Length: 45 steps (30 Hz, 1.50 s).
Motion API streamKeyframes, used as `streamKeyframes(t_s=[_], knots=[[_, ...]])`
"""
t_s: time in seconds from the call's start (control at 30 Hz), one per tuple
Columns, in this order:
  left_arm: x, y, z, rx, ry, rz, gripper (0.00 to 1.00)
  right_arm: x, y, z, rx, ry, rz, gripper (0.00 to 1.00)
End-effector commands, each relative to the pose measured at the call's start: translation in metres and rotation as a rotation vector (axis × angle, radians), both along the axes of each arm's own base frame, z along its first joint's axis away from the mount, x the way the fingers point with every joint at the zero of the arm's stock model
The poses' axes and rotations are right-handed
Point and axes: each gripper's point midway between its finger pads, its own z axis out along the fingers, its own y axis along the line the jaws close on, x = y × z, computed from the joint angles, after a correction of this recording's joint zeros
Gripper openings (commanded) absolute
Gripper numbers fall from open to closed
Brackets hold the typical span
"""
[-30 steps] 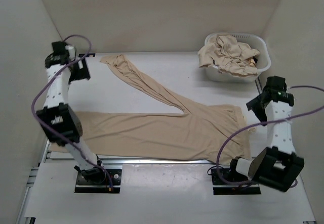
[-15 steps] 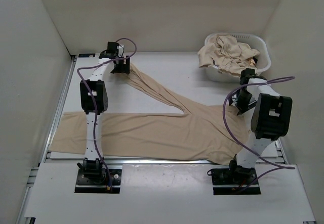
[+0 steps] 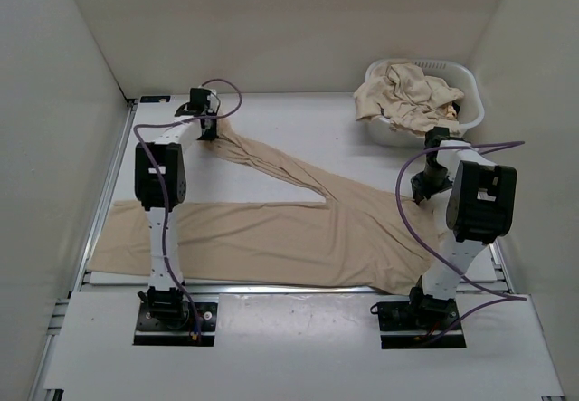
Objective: Fold and stack the trousers
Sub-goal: Flatten the trousers out
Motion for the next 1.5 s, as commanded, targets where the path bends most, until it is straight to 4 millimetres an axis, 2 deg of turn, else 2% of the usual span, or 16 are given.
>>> streamKeyframes(t_s=[0.0, 0.03, 0.07, 0.13, 0.23, 0.3, 0.37, 0.47, 0.5, 0.6, 0.63, 0.9, 1.1, 1.17, 1.3, 1.47], knots=[[-0.088, 0.039, -0.007, -0.02, 0.191, 0.053, 0.16, -0.016, -0.009, -0.001, -0.056, 0.04, -0.035, 0.0], [-0.101, 0.043, -0.002, -0.032, 0.197, 0.06, 0.19, -0.022, -0.009, -0.002, -0.055, 0.051, -0.024, 0.0], [-0.11, 0.052, 0.026, -0.034, 0.152, 0.079, 0.25, -0.021, -0.009, -0.001, -0.057, 0.04, -0.011, 0.0], [-0.148, 0.049, 0.025, -0.063, 0.202, 0.07, 0.59, -0.02, -0.009, 0.0, -0.06, 0.027, 0.002, 0.0], [-0.16, 0.06, 0.077, -0.082, 0.1, 0.088, 0.95, -0.014, -0.007, 0.005, -0.064, 0.005, 0.034, 0.0], [-0.157, 0.074, 0.11, -0.13, 0.029, 0.103, 0.98, -0.009, -0.004, 0.011, -0.068, -0.013, 0.059, 0.0], [-0.144, 0.086, 0.143, -0.167, -0.041, 0.106, 0.95, -0.009, -0.004, 0.011, -0.069, -0.011, 0.068, 0.0], [-0.134, 0.09, 0.146, -0.252, -0.023, 0.087, 0.9, -0.006, -0.002, 0.013, -0.07, -0.018, 0.085, 0.0], [-0.132, 0.088, 0.129, -0.276, 0.027, 0.082, 0.86, -0.006, -0.002, 0.013, -0.07, -0.018, 0.085, 0.0], [-0.133, 0.081, 0.113, -0.328, 0.138, 0.074, 0.82, -0.009, -0.003, 0.013, -0.078, -0.008, 0.085, 0.0], [-0.133, 0.081, 0.092, -0.34, 0.196, 0.083, 0.82, -0.009, -0.003, 0.013, -0.078, -0.008, 0.085, 0.0], [-0.107, 0.08, 0.066, -0.325, 0.238, 0.08, 0.79, -0.006, -0.003, 0.015, -0.079, -0.006, 0.094, 0.0], [-0.119, 0.08, 0.039, -0.304, 0.31, 0.099, 0.58, -0.006, -0.005, 0.015, -0.09, -0.004, 0.092, 0.0], [-0.119, 0.081, 0.035, -0.297, 0.319, 0.105, 0.43, -0.006, -0.005, 0.015, -0.09, -0.004, 0.092, 0.0], [-0.11, 0.083, 0.041, -0.293, 0.292, 0.102, 0.14, -0.002, -0.006, 0.011, -0.09, 0.011, 0.113, 0.07], [-0.102, 0.092, 0.079, -0.248, 0.209, 0.113, 0.14, 0.006, -0.006, 0.006, -0.078, 0.048, 0.153, 0.24]])
